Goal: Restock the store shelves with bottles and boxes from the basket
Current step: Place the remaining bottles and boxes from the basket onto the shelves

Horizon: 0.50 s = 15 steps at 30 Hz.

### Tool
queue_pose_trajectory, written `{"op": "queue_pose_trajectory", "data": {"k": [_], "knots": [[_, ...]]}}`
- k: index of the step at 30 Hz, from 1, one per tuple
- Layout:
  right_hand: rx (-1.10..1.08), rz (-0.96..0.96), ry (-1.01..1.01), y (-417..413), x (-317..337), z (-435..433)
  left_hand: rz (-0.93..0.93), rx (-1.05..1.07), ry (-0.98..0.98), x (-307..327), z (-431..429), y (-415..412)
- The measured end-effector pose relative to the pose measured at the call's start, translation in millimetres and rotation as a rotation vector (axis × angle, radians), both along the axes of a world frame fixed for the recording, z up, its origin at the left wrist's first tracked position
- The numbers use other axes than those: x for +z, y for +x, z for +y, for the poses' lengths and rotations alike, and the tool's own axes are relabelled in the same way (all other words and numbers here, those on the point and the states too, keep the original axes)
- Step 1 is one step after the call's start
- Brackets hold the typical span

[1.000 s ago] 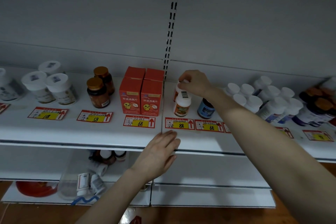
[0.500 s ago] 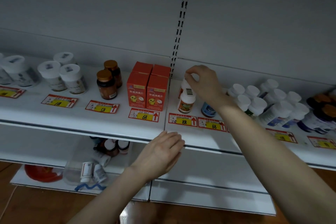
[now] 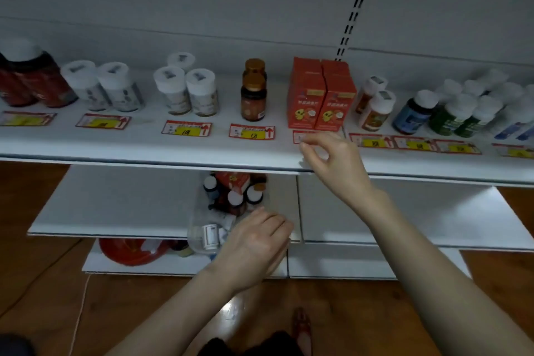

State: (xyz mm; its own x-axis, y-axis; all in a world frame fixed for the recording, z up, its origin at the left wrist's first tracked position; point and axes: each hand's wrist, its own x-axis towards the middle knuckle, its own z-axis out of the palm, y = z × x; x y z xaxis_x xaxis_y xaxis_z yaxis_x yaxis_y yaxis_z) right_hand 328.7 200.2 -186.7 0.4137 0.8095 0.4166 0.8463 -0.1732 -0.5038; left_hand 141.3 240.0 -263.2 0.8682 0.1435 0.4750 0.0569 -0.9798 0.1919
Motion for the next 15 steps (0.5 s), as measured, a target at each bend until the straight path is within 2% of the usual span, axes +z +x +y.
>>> {"op": "queue_pose_trajectory", "data": {"k": [5, 10, 15], "knots": [[-0.044, 0.06, -0.04, -80.3, -44.1, -2.7, 0.057, 0.041, -0.058, -18.0, 26.7, -87.1], [-0.071, 0.182, -0.243, -118.8, -95.8, -8.4, 0.201, 0.185, -0.15, -41.7, 49.9, -137.9], [-0.093, 0.303, -0.46, -121.8, -152.7, 5.7, 0.407, 0.28, -0.294, -77.1, 75.0, -149.6]]}}
